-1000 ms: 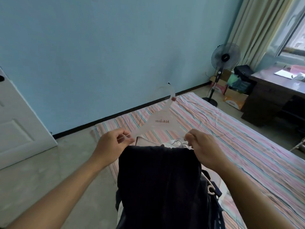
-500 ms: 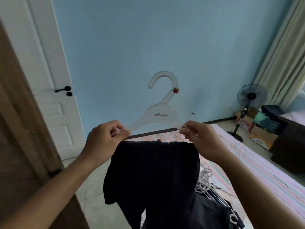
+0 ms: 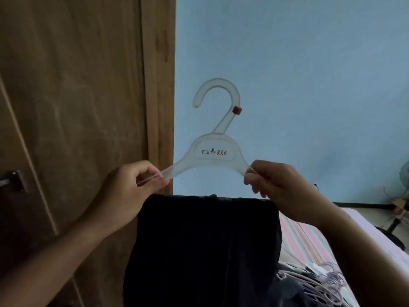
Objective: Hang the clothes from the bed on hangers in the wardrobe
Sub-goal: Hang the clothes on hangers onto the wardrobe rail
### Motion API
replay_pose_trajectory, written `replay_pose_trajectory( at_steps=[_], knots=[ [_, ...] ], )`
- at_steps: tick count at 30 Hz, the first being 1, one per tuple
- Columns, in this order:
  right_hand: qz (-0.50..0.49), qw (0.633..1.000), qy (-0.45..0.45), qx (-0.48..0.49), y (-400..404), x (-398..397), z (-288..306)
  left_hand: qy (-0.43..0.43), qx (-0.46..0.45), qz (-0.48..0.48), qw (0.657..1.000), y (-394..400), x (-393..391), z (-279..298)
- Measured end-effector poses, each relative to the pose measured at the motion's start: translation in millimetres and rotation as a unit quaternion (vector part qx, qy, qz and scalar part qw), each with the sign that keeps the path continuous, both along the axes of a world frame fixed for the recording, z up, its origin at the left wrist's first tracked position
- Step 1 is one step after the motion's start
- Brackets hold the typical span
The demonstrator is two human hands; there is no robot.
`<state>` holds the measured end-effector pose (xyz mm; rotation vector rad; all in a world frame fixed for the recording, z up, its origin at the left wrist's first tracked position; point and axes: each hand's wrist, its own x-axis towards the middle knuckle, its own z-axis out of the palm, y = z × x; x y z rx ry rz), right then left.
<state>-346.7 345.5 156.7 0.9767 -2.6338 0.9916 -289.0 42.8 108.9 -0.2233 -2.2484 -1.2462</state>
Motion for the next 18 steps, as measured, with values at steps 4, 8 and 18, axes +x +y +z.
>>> replay_pose_trajectory(
  at_steps=[4, 8, 18],
  knots=[
    [0.068, 0.998, 0.007, 0.000, -51.7, 15.1, 3.1, -0.012, -0.010, 0.037, 0.999, -46.0, 38.6, -1.7],
    [0.114, 0.993, 0.000, -0.005, -105.7, 25.0, -1.2, -0.012, -0.008, 0.079, 0.997, -89.1, 75.3, -2.8],
    [0.231, 0.971, -0.062, -0.015, -224.3, 36.7, -23.1, -0.036, -0.019, 0.187, 0.982, -175.8, 135.4, -8.5]
  ],
)
